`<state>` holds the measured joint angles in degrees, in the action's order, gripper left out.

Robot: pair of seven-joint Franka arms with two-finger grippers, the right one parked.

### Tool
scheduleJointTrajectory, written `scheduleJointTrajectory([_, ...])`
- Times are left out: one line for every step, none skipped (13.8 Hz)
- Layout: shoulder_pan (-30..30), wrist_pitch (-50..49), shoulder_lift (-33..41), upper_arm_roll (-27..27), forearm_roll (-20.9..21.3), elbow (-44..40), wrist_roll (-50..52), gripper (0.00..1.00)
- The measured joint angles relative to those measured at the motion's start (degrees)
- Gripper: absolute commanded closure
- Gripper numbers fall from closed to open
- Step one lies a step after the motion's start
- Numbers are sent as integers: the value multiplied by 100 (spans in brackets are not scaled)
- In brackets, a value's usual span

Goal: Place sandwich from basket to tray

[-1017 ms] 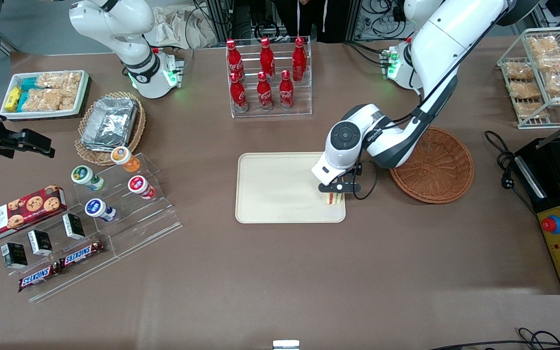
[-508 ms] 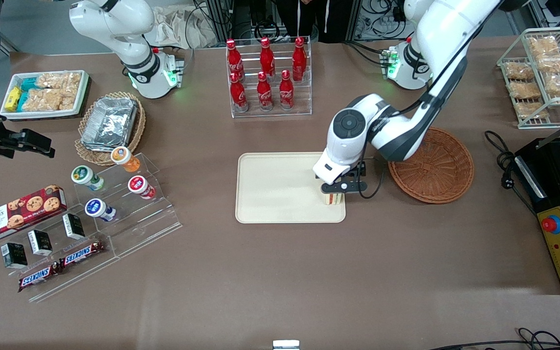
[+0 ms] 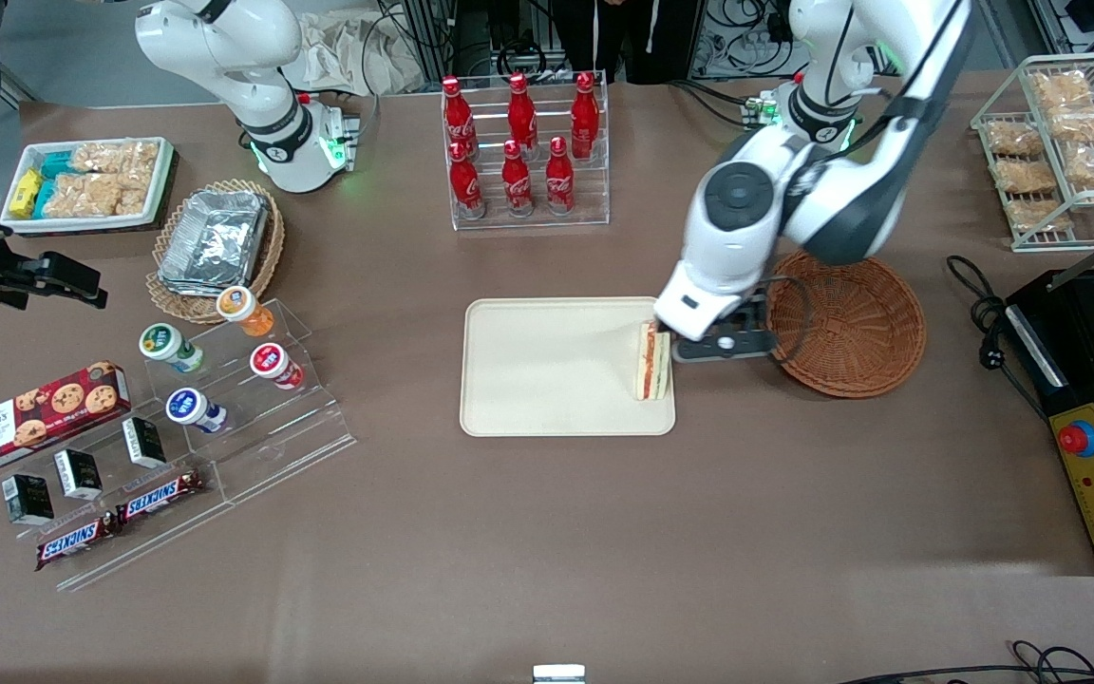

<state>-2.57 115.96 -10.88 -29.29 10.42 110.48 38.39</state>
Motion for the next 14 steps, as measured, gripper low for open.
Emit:
scheduleJointTrajectory([13, -138, 156, 193, -139, 1, -350, 0])
scheduleJointTrajectory([22, -243, 304, 388, -236, 3, -670, 0])
scheduleJointTrajectory([29, -356, 451, 598, -360, 4, -1011, 0])
scheduleJointTrajectory([34, -455, 586, 816, -485, 5, -1371, 0])
scheduleJointTrajectory([39, -554, 718, 1060, -610, 6, -1757, 0])
scheduleJointTrajectory([45, -645, 844, 1309, -688, 9, -2124, 0])
scheduleJointTrajectory([52, -717, 960, 1555, -730, 10, -2450, 0])
scheduleJointTrajectory([59, -774, 1067, 1789, -749, 11, -2732, 0])
scheduleJointTrajectory([64, -800, 1160, 1998, -768, 11, -2955, 0])
scheduleJointTrajectory([67, -820, 1236, 2178, -806, 9, -3098, 0])
scheduleJointTrajectory([68, -850, 1297, 2322, -855, -5, -3166, 0])
scheduleJointTrajectory([67, -916, 1337, 2434, -895, -75, -3196, 0])
scheduleJointTrajectory([67, -1053, 1354, 2520, -926, -223, -3211, 0])
scheduleJointTrajectory([67, -1220, 1356, 2576, -936, -426, -3221, 0])
